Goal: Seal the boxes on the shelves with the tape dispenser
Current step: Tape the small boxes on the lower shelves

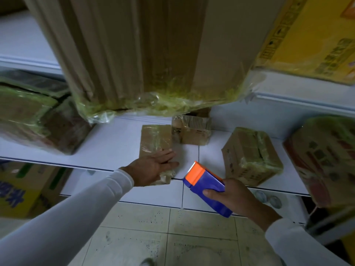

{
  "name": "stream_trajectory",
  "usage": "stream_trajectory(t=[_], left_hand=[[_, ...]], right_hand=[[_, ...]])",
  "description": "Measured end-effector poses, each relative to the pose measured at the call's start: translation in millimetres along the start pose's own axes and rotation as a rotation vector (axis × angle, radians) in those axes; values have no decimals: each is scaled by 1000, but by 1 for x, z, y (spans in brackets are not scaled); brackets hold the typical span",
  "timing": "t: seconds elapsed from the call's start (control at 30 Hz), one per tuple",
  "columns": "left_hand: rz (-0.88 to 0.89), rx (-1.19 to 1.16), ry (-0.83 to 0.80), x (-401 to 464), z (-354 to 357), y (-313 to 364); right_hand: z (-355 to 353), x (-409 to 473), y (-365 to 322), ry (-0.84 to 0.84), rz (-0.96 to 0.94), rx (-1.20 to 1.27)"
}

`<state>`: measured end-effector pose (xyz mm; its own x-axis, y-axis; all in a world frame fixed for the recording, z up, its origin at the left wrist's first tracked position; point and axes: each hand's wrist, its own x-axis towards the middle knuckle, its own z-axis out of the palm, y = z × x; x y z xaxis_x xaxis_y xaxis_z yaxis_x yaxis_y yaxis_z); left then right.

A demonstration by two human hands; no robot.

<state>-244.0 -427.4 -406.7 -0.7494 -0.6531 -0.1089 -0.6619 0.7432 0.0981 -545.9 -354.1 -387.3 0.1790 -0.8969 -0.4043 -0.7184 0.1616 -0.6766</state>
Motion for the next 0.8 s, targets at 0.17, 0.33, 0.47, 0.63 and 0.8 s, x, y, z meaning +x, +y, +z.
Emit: stream_trajectory(t=[0.17,0.33,0.47,0.63,0.8], left_hand=[[-119,-200,88,-18,-1,7],[-229,-453,294,-38,-5,20],[-293,-629,408,-51,-16,30],[-311,-913,240,-60,-29,37],[-393,-1456,85,-70,-35,48]], right_hand=[[5,-1,-16,-56,-51,40],[8,-9,-21,-91,-82,65],[14,-15,-37,-152,-137,-13],[21,-15,-56,-192,-221,-65],[24,-15,-66,-226,-242,-74]])
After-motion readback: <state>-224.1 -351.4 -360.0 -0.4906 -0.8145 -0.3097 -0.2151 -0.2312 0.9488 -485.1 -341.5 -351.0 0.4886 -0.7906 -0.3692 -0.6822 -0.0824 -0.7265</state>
